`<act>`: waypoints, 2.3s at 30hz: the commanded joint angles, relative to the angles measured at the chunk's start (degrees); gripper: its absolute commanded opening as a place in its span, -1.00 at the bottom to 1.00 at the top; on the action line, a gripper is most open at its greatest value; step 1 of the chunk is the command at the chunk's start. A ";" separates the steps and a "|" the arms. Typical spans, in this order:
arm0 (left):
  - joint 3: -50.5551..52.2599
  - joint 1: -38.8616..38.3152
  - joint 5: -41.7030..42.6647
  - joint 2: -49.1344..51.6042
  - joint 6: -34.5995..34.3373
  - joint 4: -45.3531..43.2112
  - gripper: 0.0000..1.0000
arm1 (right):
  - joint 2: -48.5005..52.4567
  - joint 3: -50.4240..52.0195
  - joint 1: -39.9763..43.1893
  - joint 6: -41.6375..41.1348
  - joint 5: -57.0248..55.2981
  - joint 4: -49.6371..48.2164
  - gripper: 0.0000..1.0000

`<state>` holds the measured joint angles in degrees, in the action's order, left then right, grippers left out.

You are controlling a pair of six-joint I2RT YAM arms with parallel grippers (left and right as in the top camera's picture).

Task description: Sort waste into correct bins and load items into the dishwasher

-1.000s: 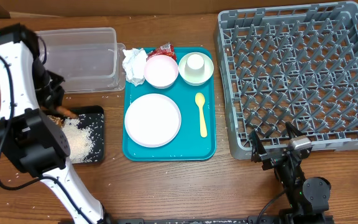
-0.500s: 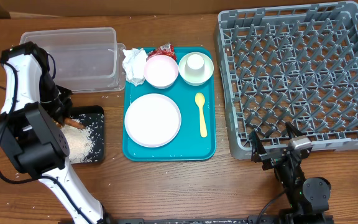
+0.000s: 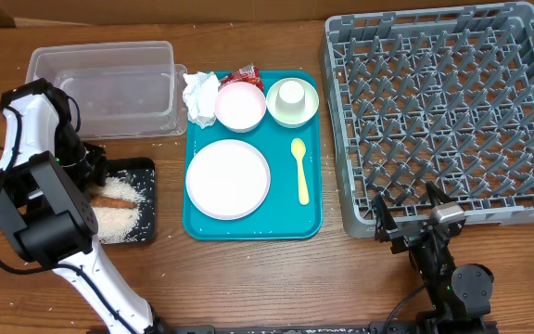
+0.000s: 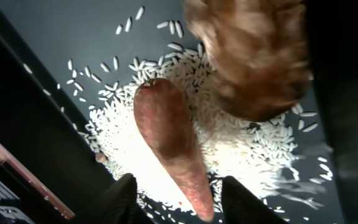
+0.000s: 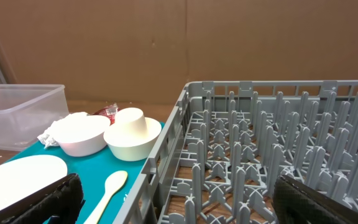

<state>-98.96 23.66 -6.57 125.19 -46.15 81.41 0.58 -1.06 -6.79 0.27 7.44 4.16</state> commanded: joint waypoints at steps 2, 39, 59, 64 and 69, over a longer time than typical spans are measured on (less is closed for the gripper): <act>0.48 0.02 -1.77 -1.25 -0.55 0.44 -0.02 | -0.42 0.59 -0.13 0.37 -0.35 -0.15 1.00; 0.46 -40.61 13.42 -25.38 34.03 -27.02 1.00 | -0.42 0.59 -0.13 0.39 -0.35 -0.15 1.00; 0.46 -47.36 24.96 -16.39 53.24 -32.72 1.00 | -0.42 0.59 -0.13 0.39 -0.35 -0.15 1.00; 0.46 -48.89 20.72 -16.39 57.22 -34.49 1.00 | -0.42 0.59 -0.13 0.39 -0.35 -0.15 1.00; 0.46 -48.96 14.08 -16.39 50.05 -41.16 1.00 | -0.42 0.59 -0.13 0.37 -0.35 -0.15 1.00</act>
<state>-98.24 -25.39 11.70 108.90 6.26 42.24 0.58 -1.06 -6.79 0.30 7.44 4.14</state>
